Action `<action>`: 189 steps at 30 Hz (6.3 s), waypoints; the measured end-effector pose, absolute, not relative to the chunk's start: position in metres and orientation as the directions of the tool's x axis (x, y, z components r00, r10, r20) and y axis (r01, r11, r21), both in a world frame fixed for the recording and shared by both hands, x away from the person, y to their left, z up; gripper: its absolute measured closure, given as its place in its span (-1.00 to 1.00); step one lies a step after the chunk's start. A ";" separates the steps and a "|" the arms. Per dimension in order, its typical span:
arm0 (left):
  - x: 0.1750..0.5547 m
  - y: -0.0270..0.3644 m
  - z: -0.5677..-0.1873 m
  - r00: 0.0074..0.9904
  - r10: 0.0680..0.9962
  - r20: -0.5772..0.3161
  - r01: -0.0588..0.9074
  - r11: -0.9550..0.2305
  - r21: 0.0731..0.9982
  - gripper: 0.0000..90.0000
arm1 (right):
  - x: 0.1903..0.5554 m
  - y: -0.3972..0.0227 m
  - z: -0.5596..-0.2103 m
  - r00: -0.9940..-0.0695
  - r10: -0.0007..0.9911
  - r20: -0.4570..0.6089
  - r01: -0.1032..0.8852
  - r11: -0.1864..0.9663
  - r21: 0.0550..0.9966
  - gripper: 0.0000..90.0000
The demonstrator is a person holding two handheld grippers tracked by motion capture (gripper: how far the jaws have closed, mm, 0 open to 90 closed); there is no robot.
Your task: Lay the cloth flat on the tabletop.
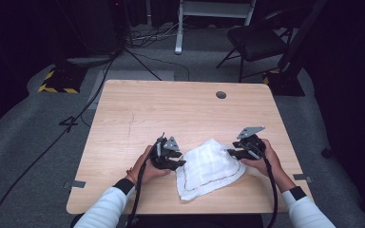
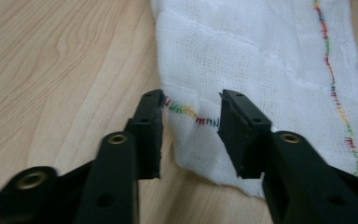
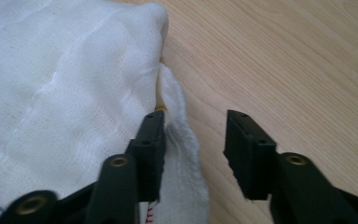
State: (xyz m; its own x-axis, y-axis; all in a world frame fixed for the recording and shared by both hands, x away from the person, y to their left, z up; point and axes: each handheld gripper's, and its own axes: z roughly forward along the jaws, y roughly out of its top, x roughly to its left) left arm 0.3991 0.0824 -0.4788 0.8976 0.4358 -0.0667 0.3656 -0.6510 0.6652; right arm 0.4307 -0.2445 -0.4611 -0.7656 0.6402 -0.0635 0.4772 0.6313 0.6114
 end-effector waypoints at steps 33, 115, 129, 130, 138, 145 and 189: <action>0.351 0.106 -0.477 0.937 0.345 -0.047 0.298 -0.726 0.620 0.81 | 0.369 -0.323 -0.462 -0.675 0.738 0.007 0.575 0.519 0.633 0.58; 0.352 0.148 -0.304 0.803 0.535 0.260 0.016 -0.457 0.889 0.90 | 0.340 -0.258 -0.311 -0.719 0.668 -0.192 0.103 0.375 0.921 0.96; 0.457 0.115 -0.384 0.766 0.624 0.158 0.223 -0.487 0.844 0.90 | 0.423 -0.260 -0.375 -0.646 0.738 -0.195 0.231 0.433 0.871 0.96; 0.457 0.115 -0.384 0.766 0.624 0.158 0.223 -0.487 0.844 0.90 | 0.434 -0.259 -0.380 -0.632 0.747 -0.206 0.248 0.446 0.860 0.96; 0.517 0.089 -0.437 0.630 0.771 0.097 0.416 -0.440 0.796 0.18 | 0.507 -0.254 -0.426 -0.513 0.825 -0.238 0.414 0.481 0.773 0.49; 0.496 0.082 -0.460 0.724 0.683 0.093 0.428 -0.550 0.717 -0.41 | 0.500 -0.264 -0.438 -0.560 0.813 -0.162 0.469 0.472 0.746 0.06; 0.343 0.122 -0.492 0.842 0.539 -0.002 0.407 -0.634 0.658 -0.53 | 0.353 -0.314 -0.485 -0.691 0.716 -0.094 0.516 0.581 0.630 -0.27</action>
